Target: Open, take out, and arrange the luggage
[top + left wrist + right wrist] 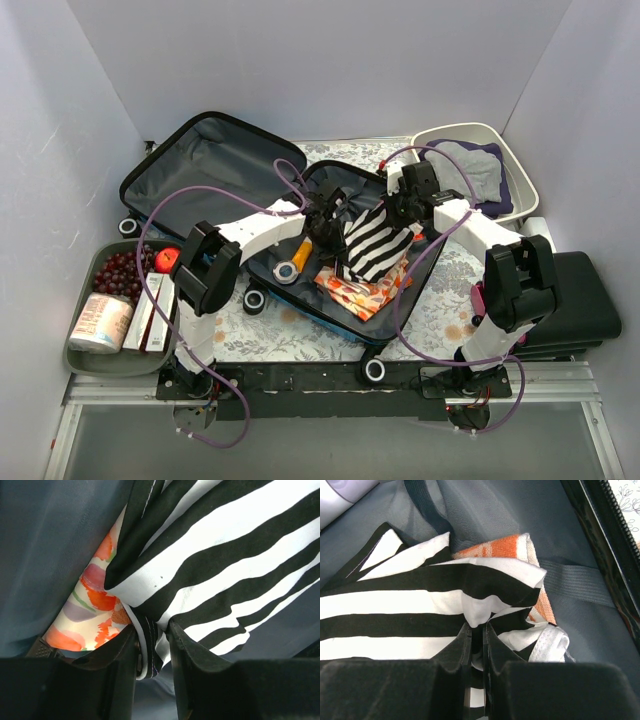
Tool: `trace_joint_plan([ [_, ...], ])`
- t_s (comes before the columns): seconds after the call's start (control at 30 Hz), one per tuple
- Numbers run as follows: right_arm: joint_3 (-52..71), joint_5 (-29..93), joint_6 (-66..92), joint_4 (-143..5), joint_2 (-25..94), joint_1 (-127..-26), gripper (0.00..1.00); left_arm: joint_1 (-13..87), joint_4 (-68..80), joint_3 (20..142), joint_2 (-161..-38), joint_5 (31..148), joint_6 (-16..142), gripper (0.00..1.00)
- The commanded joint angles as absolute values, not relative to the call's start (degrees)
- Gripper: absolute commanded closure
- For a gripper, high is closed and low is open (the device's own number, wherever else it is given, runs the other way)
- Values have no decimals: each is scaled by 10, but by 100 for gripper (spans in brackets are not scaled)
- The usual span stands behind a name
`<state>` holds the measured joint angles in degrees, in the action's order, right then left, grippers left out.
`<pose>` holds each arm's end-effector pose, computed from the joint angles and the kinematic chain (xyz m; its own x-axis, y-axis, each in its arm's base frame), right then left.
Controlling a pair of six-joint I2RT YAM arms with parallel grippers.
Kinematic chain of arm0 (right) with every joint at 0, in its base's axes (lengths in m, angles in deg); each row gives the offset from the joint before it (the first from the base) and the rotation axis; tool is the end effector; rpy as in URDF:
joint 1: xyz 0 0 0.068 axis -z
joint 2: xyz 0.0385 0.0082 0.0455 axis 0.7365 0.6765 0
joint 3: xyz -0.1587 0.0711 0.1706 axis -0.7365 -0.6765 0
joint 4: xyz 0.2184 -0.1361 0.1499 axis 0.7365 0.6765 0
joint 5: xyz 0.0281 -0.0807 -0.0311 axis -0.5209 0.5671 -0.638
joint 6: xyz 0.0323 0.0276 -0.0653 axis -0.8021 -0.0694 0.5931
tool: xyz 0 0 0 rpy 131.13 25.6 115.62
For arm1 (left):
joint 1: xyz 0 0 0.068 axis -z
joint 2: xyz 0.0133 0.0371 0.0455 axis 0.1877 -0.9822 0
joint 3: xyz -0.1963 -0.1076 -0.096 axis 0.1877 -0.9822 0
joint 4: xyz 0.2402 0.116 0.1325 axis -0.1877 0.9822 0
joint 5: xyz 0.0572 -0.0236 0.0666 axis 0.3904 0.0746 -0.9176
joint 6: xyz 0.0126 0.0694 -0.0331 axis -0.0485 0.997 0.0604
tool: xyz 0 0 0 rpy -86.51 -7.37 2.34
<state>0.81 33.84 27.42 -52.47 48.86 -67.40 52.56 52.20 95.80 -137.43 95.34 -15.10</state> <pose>0.3908 0.1491 0.1611 -0.6170 -0.3617 -0.6989 -0.4898 0.8716 -0.0186 0.3169 -0.3044 0.1256 -0.7151 -0.6618 0.2251 -0.6944 0.6353 -0.3380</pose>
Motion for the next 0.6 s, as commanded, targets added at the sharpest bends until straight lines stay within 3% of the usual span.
trace_joint_plan([
  [0.0,29,343,277,-513,485,-676,89,531,569,996,-1356,944,-143,71],
  [0.37,24,360,279,-512,484,-677,88,540,645,1039,-1354,926,-118,67],
  [0.57,26,358,279,-510,492,-677,88,542,580,1011,-1373,973,-116,65],
])
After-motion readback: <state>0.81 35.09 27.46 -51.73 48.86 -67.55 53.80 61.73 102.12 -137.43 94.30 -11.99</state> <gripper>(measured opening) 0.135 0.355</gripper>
